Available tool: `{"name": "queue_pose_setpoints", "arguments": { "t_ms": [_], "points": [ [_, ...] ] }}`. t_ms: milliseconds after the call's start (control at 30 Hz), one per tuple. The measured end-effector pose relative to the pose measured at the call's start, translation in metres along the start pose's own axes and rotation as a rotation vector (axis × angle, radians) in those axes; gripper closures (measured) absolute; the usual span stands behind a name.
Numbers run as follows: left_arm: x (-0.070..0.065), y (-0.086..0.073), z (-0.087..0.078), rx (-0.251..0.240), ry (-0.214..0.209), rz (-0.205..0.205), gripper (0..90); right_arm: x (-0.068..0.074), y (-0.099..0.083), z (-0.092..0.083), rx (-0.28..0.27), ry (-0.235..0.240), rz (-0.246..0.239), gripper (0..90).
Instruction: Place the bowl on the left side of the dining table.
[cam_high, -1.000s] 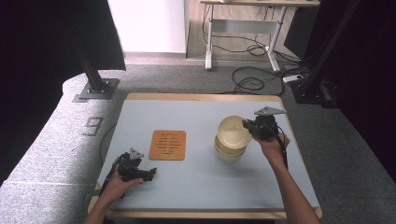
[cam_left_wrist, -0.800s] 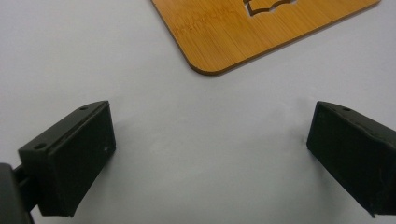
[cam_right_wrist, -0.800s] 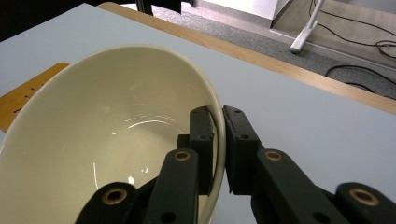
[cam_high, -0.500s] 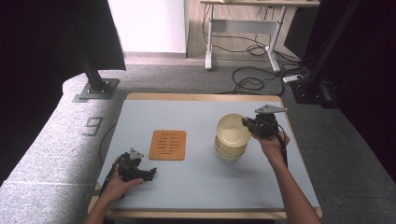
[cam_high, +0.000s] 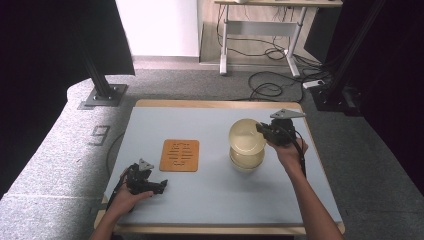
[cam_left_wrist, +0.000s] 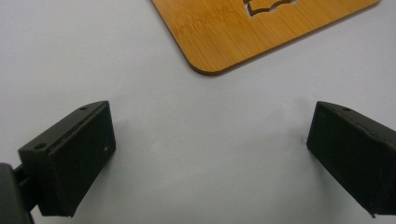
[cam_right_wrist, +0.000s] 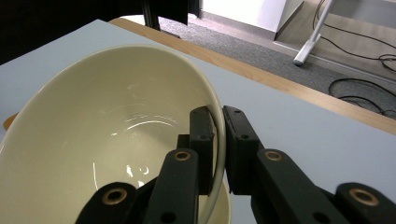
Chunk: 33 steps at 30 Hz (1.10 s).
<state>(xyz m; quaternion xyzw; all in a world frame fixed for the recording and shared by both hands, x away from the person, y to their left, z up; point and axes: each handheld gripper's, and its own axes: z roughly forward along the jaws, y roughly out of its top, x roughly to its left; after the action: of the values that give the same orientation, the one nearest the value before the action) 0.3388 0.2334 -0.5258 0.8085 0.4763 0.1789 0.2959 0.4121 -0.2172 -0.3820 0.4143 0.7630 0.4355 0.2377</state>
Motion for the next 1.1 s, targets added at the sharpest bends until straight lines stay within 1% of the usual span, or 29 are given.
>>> {"name": "queue_pose_setpoints", "arguments": {
  "t_ms": [333, 433, 633, 733, 867, 1100],
  "points": [
    [0.0, 0.0, 0.0, 0.0, 0.002, 0.0, 1.5, 0.011, 0.008, 0.005, -0.008, 0.016, -0.014, 83.1],
    [0.0, 0.0, 0.0, -0.001, 0.002, 0.0, 1.5, 0.013, 0.009, 0.008, -0.019, 0.018, -0.016, 83.1],
    [0.0, 0.0, 0.0, 0.0, 0.001, 0.0, 1.5, 0.018, 0.01, 0.013, -0.015, 0.03, -0.027, 83.1],
    [0.0, 0.0, 0.0, 0.0, 0.001, 0.0, 1.5, 0.021, 0.012, 0.016, -0.014, 0.033, -0.027, 83.1],
    [0.0, 0.0, 0.0, 0.0, 0.001, 0.0, 1.5, 0.028, 0.014, 0.022, -0.014, 0.045, -0.042, 83.1],
    [0.0, 0.0, 0.0, 0.0, 0.001, 0.0, 1.5, 0.035, 0.016, 0.03, -0.013, 0.058, -0.041, 83.1]
  ]
}}
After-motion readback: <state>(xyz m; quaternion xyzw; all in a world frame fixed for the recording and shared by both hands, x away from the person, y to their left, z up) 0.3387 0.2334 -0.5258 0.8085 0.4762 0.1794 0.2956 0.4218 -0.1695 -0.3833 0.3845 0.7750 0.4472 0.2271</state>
